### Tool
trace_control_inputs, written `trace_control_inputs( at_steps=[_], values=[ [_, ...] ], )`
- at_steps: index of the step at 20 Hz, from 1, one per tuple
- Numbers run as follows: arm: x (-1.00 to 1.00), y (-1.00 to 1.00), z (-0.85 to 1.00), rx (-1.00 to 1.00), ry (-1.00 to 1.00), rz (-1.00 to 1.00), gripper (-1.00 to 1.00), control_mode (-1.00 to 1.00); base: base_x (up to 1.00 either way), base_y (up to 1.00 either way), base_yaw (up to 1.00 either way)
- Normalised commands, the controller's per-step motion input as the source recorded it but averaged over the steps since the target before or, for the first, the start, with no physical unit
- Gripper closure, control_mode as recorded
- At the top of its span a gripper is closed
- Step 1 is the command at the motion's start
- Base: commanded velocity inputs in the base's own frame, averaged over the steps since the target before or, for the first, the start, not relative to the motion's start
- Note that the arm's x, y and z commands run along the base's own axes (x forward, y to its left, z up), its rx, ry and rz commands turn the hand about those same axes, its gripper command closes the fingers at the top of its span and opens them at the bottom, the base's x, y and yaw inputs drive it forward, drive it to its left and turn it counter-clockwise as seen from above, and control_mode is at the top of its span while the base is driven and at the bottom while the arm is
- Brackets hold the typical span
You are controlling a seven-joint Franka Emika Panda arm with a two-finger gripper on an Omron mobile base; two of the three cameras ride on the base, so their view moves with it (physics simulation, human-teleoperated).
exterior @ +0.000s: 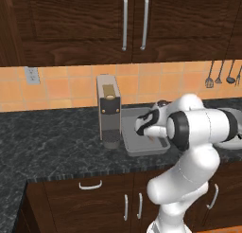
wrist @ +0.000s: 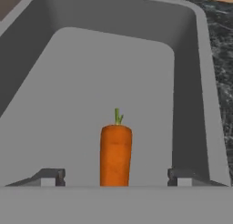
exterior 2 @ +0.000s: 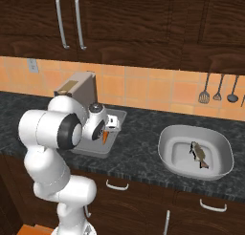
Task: Place one carrot and one fish in each tupperware on the nearby counter, to pack two identical lunches.
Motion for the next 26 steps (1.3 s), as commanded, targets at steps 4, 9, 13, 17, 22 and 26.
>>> trace_control_inputs(
  at_steps=[4,9,13,17,22,26],
  values=[
    [-0.73,0.0,0.98,0.0,-0.04,0.0,-1.0,-1.0,0.0,0.0,0.0],
    [-1.0,0.0,0.97,0.0,0.0,0.0,-1.0,-1.0,0.0,0.0,0.0],
    [-1.0,0.0,1.0,0.0,0.0,0.0,-1.0,-1.0,0.0,0.0,0.0],
    [-1.0,0.05,1.0,0.0,0.0,0.0,-1.0,-1.0,0.0,0.0,0.0],
    [-1.0,0.21,0.92,0.0,0.0,0.0,-1.0,-1.0,0.0,0.0,0.0],
    [-1.0,0.02,0.22,0.0,0.0,0.0,-1.0,-1.0,0.0,0.0,0.0]
  ],
)
